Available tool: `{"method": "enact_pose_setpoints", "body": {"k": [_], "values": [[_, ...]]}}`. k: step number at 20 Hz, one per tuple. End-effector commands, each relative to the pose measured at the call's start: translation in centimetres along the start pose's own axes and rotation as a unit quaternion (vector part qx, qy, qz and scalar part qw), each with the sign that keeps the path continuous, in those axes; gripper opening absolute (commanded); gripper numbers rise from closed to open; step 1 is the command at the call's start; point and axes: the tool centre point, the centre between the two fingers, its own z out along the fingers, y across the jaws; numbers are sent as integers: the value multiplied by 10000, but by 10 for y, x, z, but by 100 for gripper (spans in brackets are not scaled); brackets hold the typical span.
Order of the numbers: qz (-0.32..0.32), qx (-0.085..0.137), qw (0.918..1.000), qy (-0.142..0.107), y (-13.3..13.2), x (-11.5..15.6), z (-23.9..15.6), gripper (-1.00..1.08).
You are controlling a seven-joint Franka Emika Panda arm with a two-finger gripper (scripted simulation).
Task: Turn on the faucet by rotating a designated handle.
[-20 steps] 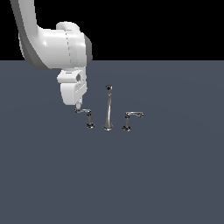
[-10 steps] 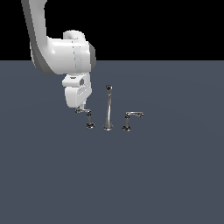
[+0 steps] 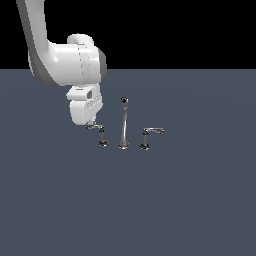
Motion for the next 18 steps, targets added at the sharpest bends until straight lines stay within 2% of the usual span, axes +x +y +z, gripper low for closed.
{"method": "enact_pose_setpoints", "body": {"k": [1, 7, 8, 18], "values": [[0, 0, 10000, -2, 8, -4, 0, -100], [2, 1, 10000, -5, 26, -12, 0, -100], [-41, 47, 10000, -23, 17, -9, 0, -100], [-18, 22, 10000, -13, 47, -2, 0, -100]]}}
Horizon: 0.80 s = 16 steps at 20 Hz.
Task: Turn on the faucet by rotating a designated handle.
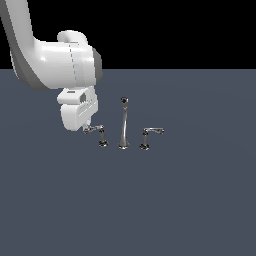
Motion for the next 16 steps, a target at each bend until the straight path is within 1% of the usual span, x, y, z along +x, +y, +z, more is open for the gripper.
{"method": "enact_pose_setpoints", "body": {"k": [1, 7, 8, 9, 16], "values": [[8, -52, 10000, 34, 12, 4, 0, -100], [22, -67, 10000, 40, 31, 8, -1, -100], [22, -67, 10000, 40, 31, 8, -1, -100], [-135, -56, 9999, 18, 28, 3, 0, -100], [-56, -63, 10000, 29, 41, 28, -1, -100]]}}
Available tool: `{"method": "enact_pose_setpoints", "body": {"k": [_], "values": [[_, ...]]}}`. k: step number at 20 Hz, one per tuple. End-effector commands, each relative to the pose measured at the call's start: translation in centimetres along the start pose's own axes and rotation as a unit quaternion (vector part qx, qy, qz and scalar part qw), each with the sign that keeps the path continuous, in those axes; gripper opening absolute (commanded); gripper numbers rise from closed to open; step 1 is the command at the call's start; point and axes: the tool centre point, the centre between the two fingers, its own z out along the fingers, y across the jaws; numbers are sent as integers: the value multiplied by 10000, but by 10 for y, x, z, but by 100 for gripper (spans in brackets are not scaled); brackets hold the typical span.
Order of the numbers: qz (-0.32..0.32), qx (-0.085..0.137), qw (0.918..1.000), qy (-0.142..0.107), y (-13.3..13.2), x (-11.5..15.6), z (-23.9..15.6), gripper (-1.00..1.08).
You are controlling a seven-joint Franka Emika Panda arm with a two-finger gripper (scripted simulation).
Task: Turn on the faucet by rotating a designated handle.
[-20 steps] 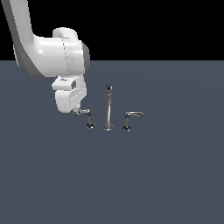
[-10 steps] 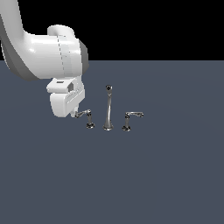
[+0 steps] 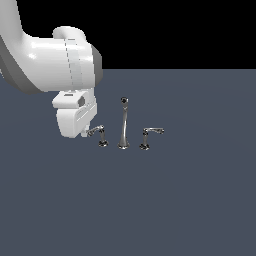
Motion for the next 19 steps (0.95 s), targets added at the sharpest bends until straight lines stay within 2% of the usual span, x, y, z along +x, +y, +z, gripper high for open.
{"method": "enact_pose_setpoints", "body": {"k": [1, 7, 8, 17, 19], "values": [[107, -8, 9999, 35, 3, 19, 0, -100], [165, -14, 9999, 43, 13, 37, -1, -100], [-8, -13, 10000, -8, 16, 15, 0, -100], [162, -15, 9999, 40, -1, 80, -1, -100], [176, -15, 9998, 44, -3, 86, -1, -100]]}}
